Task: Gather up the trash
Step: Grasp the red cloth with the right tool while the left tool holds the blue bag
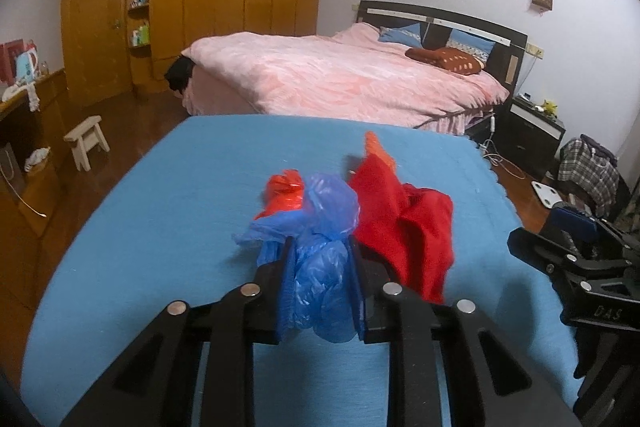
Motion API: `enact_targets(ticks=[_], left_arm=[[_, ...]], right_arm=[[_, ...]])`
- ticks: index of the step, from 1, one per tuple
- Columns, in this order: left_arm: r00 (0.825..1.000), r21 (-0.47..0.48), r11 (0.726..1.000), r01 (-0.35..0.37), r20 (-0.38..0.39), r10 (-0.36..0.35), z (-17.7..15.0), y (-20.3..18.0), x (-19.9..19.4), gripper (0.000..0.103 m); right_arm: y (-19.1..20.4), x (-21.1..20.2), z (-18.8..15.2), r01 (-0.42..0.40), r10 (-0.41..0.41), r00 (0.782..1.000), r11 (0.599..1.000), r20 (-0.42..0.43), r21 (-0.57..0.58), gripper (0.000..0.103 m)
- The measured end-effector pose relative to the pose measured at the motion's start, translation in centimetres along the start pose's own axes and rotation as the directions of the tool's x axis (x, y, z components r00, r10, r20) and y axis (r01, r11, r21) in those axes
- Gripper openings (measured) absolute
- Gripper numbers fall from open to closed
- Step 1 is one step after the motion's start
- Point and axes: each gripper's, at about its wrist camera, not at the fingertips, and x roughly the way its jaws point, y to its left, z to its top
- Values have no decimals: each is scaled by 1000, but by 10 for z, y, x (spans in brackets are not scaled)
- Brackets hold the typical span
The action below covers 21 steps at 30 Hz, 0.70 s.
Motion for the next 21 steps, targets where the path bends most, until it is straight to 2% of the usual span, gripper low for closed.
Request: enact_targets(ticks=[11, 19, 21], left_arm=[[1000, -32, 999, -27, 1, 27, -5, 20, 7, 24], [1000, -53, 998, -25, 10, 26, -6, 28, 7, 24], [1000, -57, 998, -22, 10, 23, -7, 28, 7, 24]], right_arm=[[28, 30, 7, -20, 20, 1000, 1000, -19, -15, 98], [41, 48, 6, 5, -6, 999, 1000, -40, -14, 97], [42, 51, 5, 8, -8, 999, 1000, -50, -17, 90]])
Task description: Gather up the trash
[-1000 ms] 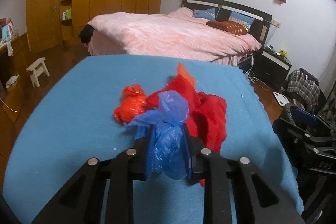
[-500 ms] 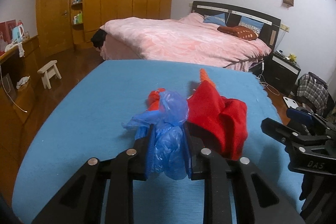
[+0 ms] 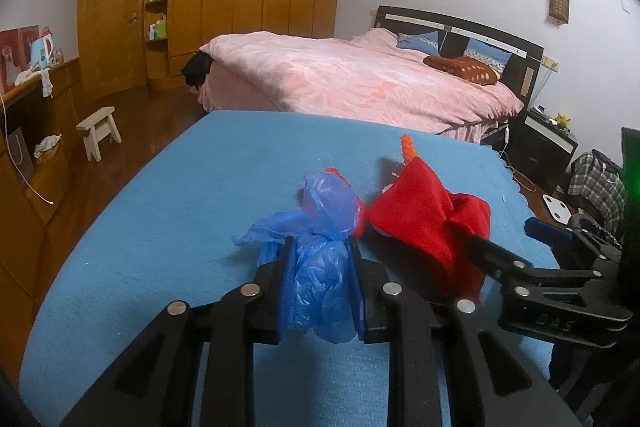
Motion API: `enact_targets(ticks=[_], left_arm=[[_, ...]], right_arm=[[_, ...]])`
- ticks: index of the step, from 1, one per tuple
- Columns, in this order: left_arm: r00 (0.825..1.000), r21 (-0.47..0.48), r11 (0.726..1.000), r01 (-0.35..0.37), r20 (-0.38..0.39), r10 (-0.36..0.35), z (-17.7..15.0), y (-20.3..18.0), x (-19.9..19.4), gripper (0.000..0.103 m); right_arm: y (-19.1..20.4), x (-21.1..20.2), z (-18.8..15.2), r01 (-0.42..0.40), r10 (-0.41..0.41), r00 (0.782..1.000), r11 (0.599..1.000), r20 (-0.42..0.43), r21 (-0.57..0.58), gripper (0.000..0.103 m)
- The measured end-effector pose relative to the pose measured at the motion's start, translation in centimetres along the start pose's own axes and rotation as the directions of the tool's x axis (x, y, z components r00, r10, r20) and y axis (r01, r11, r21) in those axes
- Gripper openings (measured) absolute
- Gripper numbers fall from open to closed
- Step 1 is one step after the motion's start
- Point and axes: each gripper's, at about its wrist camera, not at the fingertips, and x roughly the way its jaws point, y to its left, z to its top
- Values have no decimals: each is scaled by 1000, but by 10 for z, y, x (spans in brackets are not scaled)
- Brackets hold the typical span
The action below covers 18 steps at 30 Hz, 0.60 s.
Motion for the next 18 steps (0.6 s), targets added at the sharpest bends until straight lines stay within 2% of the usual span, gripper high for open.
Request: enact_targets(ticks=[1, 4, 6, 11, 14, 18], left_arm=[[1000, -3, 1000, 1, -1, -1, -3, -1, -1, 24], [1000, -11, 1000, 9, 0, -9, -3, -1, 0, 24], [1000, -12, 1000, 13, 0, -13, -3, -2, 0, 24], [1000, -10, 1000, 22, -2, -22, -4, 1, 0, 24], [1000, -9, 1000, 28, -3, -28, -3, 1, -1, 24], [999, -2, 999, 37, -2, -37, -1, -3, -3, 24]], right_arm=[[1, 2, 0, -3, 3, 1000, 1000, -8, -1, 81], [1, 7, -1, -8, 8, 999, 1000, -35, -2, 74], [1, 8, -2, -15, 15, 999, 1000, -45, -3, 65], [0, 6, -4, -69, 69, 995, 998, -69, 3, 29], [0, 1, -3, -80, 80, 994, 997, -69, -5, 16], [-5, -8, -2, -82, 82, 995, 997, -60, -7, 11]])
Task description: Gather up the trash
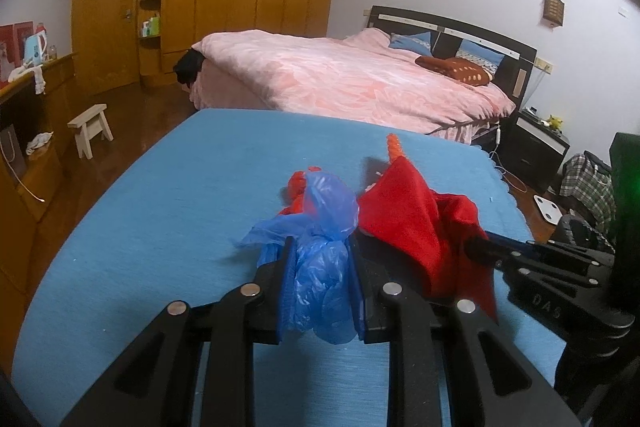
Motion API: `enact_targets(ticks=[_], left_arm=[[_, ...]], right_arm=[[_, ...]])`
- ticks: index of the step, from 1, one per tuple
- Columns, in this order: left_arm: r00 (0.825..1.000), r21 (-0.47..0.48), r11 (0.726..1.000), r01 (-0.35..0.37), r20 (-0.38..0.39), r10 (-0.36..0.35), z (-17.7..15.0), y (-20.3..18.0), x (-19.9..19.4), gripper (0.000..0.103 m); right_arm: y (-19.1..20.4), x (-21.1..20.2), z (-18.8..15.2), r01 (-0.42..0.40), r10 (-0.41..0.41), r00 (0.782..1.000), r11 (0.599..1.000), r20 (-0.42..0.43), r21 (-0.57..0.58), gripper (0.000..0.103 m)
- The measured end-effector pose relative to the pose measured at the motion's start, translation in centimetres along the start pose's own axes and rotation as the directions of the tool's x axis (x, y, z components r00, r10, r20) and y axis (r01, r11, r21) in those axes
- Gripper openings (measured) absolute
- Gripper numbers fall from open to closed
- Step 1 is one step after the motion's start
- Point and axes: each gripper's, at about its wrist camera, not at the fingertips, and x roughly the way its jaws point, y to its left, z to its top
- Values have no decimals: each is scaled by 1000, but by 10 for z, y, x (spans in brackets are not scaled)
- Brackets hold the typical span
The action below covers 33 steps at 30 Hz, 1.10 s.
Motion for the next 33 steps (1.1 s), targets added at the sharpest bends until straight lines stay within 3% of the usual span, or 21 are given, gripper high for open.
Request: enact_targets(ticks=[16, 25, 28, 30, 32, 33], left_arm=[[998, 48, 997, 53, 28, -55, 19, -37, -12, 24], [997, 77, 994, 76, 13, -78, 18, -56, -8, 24], [997, 70, 994, 79, -4, -79, 13, -53, -5, 24], [997, 71, 994, 79, -12, -78, 9, -50, -7, 24], [997, 68, 995, 77, -21, -76, 5, -45, -8, 28], [997, 64, 995, 77, -28, -75, 2, -41, -9, 31]], right_arm=[[-27, -46, 13, -13, 12, 998, 1000, 69, 21, 3], [-43, -43, 4, 9, -11, 999, 999, 39, 44, 3], [-47, -34, -1, 8, -8, 1000, 999, 1, 50, 11], [-45, -31, -4, 7, -7, 1000, 999, -14, 43, 26], [-43, -30, -8, 13, -13, 1000, 999, -6, 38, 55], [-42, -30, -9, 18, -18, 1000, 999, -2, 38, 59]])
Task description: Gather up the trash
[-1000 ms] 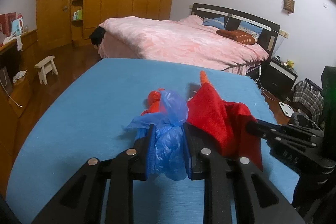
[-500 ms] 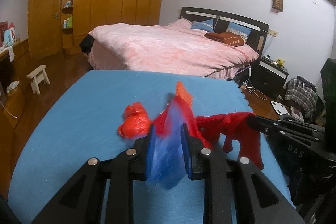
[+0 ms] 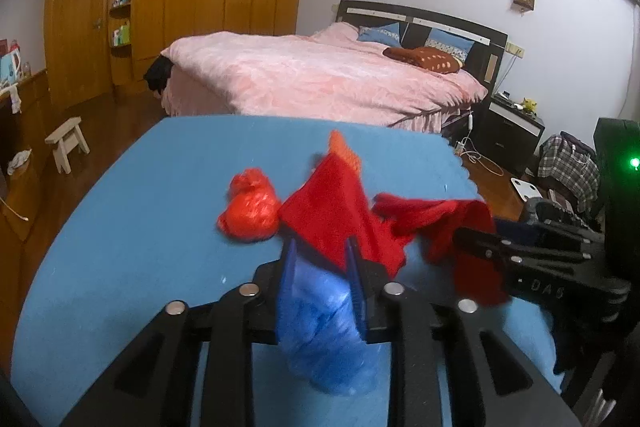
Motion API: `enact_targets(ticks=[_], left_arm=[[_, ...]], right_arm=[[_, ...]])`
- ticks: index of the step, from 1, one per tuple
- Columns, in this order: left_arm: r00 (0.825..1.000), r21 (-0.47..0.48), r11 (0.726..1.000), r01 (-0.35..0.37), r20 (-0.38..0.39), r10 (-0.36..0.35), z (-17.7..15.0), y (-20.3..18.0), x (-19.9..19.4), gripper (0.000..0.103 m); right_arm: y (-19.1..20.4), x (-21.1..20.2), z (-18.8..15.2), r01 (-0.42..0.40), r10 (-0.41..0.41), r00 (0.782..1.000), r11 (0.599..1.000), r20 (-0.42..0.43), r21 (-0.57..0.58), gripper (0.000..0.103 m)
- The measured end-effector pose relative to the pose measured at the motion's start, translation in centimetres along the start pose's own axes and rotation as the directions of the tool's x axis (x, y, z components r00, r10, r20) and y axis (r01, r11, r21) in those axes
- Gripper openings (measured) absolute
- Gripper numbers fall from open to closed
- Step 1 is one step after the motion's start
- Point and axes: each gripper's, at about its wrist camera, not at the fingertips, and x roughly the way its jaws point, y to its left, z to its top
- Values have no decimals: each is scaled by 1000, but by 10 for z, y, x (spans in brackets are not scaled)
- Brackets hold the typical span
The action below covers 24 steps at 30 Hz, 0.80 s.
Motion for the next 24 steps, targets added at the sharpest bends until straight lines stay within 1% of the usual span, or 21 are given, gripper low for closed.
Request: enact_targets(ticks=[2, 6, 7, 8, 12, 15, 18, 19, 20, 21, 22, 23, 24], left_arm=[[1000, -1, 1000, -16, -8, 16, -6, 4, -2, 46], [999, -19, 1000, -19, -40, 18, -16, 11, 5, 50], [999, -22, 1000, -18, -48, 17, -17, 12, 8, 55], [998, -23, 1000, -17, -54, 16, -18, 11, 11, 58], [995, -7, 999, -38, -93, 37, -22, 7, 27, 61], [991, -12, 999, -50, -127, 48, -24, 7, 38, 66], [988, -24, 999, -41, -148, 37, -23, 8, 47, 66], [988, -25, 999, -33, -154, 29, -24, 7, 48, 64], [986, -26, 1000, -17, -164, 13, -24, 7, 51, 57], [986, -26, 1000, -1, -166, -3, -25, 7, 51, 53], [986, -26, 999, 20, -167, -24, -25, 6, 51, 45], [985, -20, 999, 32, -167, -35, -25, 5, 51, 39], [985, -15, 999, 36, -166, -38, -25, 5, 51, 38]], right_arm=[[1, 3, -2, 15, -15, 1000, 1000, -1, -4, 64], [-4, 11, -6, 62, -62, 998, 998, -14, 6, 71], [-6, 11, -7, 70, -69, 997, 997, -17, 13, 73], [-9, 12, -8, 81, -81, 997, 997, -16, 20, 76], [-19, 14, -8, 115, -115, 993, 993, -12, 26, 80], [-25, 19, -5, 123, -123, 992, 992, -12, 41, 83], [-29, 30, -1, 139, -138, 990, 990, -18, 31, 83], [-30, 33, 0, 143, -142, 990, 989, -22, 30, 83], [-31, 36, 1, 147, -146, 989, 989, -27, 31, 83], [-32, 40, 2, 151, -149, 988, 988, -34, 32, 83], [-34, 43, 3, 152, -151, 988, 988, -38, 34, 83], [-35, 47, 4, 156, -155, 987, 987, -48, 31, 83], [-36, 50, 4, 155, -153, 987, 988, -58, 29, 82]])
